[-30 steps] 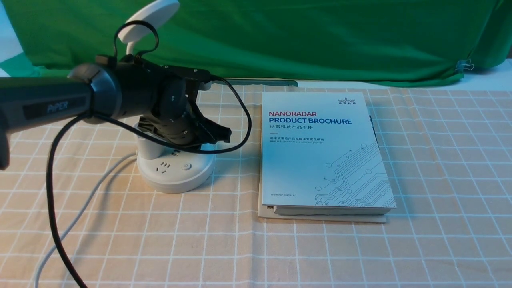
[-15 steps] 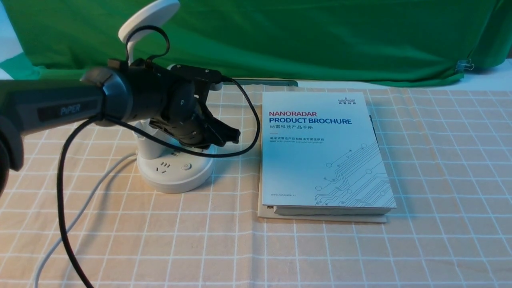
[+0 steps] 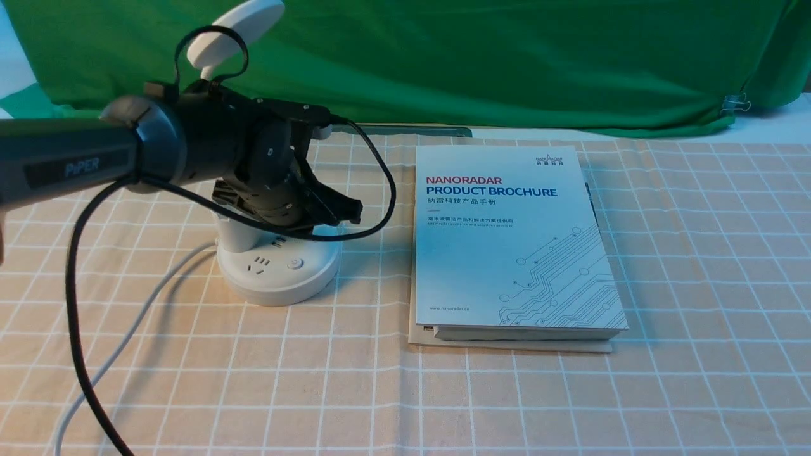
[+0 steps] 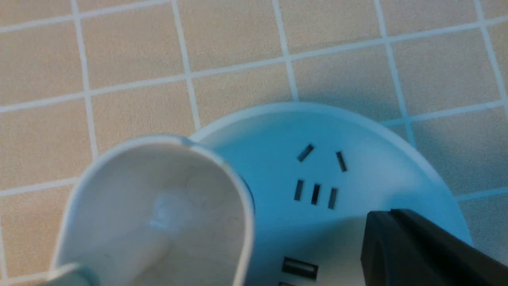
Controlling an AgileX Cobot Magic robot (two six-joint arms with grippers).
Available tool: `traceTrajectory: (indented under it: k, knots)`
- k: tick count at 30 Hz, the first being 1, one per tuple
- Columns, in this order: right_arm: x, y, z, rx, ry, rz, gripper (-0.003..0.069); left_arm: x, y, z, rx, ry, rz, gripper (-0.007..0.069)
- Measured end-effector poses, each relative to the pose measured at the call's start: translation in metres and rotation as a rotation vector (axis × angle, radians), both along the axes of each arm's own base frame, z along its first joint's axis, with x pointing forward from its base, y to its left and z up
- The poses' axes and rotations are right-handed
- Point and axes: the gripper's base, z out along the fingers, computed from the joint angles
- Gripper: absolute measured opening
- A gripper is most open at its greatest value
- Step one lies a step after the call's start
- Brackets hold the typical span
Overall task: Turn on the table lamp on the light coffee tablecloth with your hand.
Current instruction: 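Press the power button on the lamp base to turn the lamp on with the left gripper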
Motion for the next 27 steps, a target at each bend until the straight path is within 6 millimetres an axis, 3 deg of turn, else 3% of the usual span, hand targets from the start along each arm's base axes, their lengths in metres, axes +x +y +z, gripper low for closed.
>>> traceTrajectory:
  k: [27]
  knots:
    - [0.000,0.000,0.000,0.000,0.000,0.000,0.0241,0.003,-0.005,-0.008,-0.036,0.032,0.005,0.0000]
